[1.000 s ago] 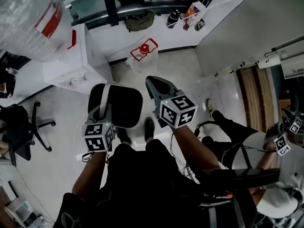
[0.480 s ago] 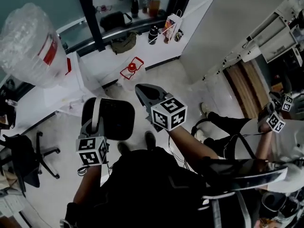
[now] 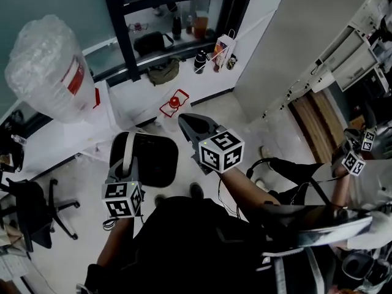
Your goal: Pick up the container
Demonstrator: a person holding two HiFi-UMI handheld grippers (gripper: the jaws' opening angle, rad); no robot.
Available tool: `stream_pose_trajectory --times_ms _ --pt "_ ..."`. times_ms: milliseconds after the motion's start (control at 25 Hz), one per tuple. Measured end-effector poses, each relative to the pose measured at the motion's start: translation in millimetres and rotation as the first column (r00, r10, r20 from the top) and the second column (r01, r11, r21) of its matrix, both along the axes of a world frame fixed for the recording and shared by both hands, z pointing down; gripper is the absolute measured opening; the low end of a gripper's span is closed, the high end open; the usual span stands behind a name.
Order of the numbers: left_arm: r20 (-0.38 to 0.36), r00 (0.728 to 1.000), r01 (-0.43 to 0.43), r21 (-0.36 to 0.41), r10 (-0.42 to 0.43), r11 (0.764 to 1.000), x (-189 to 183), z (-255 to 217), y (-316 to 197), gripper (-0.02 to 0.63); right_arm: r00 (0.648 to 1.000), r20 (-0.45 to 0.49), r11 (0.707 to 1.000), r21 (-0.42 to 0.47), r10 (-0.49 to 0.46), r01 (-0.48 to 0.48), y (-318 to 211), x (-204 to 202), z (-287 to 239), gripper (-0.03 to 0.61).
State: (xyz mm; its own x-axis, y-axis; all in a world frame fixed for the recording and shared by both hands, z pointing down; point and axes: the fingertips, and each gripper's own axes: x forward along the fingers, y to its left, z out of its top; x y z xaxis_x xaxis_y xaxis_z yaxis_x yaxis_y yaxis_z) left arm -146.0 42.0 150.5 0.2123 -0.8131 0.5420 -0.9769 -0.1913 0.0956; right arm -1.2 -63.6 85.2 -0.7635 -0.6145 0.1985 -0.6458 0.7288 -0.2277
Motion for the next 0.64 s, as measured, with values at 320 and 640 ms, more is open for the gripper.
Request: stream_pose_trajectory --times_ms 320,640 --pt "0.001 1.000 -0.001 0.020 0.001 1.000 1.3 -6.6 -6.5 0.031 0.999 -0.029 0.998 0.044 -0.033 0.035 -2.5 -5.7 -3.6 0.008" --pt "-0.004 1.000 0.015 0.016 -0.015 1.000 -4.1 -5.1 -6.7 0.031 1.000 -0.015 0.998 0.057 -0.022 0.023 -3.5 -4.8 -7.1 0.009"
